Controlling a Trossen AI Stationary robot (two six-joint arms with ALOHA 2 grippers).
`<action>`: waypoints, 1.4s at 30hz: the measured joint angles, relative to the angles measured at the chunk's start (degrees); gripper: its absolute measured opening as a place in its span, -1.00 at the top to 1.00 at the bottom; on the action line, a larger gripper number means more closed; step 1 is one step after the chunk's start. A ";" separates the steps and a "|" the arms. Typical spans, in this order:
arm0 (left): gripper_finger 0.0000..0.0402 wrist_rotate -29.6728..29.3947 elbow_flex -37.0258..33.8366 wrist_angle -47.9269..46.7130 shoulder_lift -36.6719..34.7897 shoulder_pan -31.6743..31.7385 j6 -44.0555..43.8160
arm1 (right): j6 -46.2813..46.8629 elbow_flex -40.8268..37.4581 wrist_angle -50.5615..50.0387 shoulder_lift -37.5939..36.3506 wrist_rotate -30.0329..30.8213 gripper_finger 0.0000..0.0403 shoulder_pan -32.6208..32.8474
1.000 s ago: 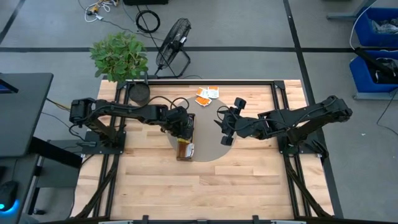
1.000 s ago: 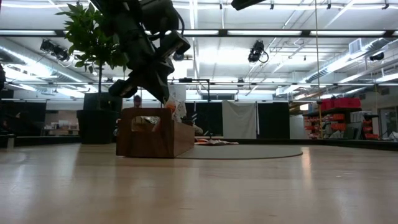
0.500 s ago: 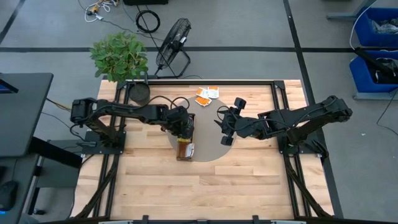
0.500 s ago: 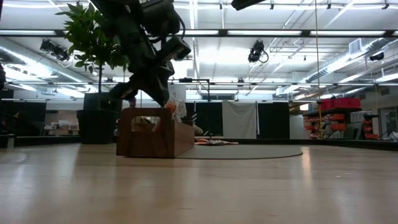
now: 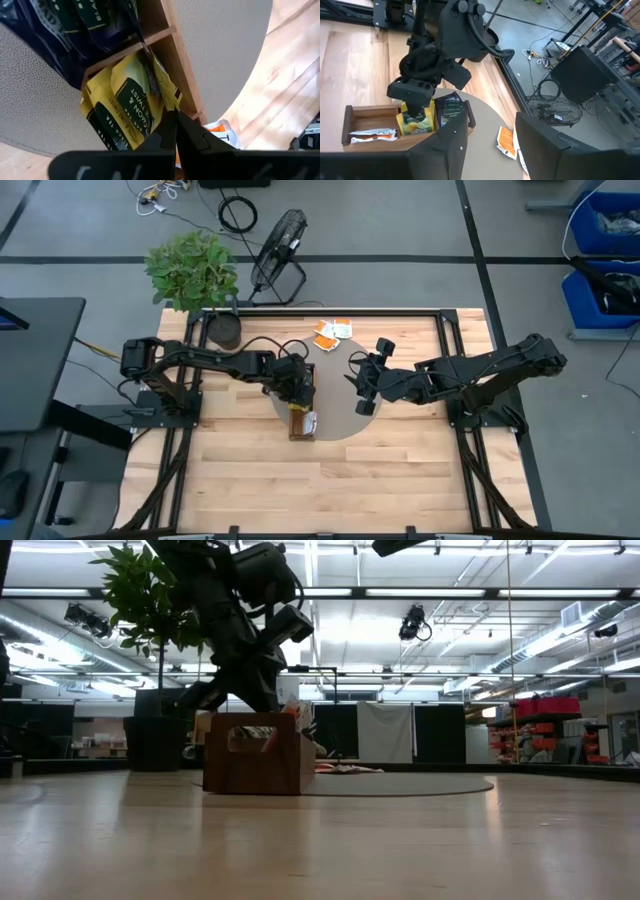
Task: Pick & Place Tea
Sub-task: Put the yellow tea bag into the middle section of the wooden organizer, then put the white tea bag into the bottom section of the wooden organizer
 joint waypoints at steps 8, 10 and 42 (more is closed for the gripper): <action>0.84 -1.00 0.00 0.04 0.00 0.00 -0.25 | 0.13 0.00 -0.28 0.00 -0.16 0.14 0.00; 0.74 -1.12 0.00 0.05 0.00 0.00 -0.23 | 0.13 0.00 -0.28 0.00 -0.16 0.14 -0.02; 0.29 -7.44 0.16 -0.59 -19.28 -3.40 2.84 | 2.25 -0.31 -5.30 0.52 -16.12 0.14 -10.54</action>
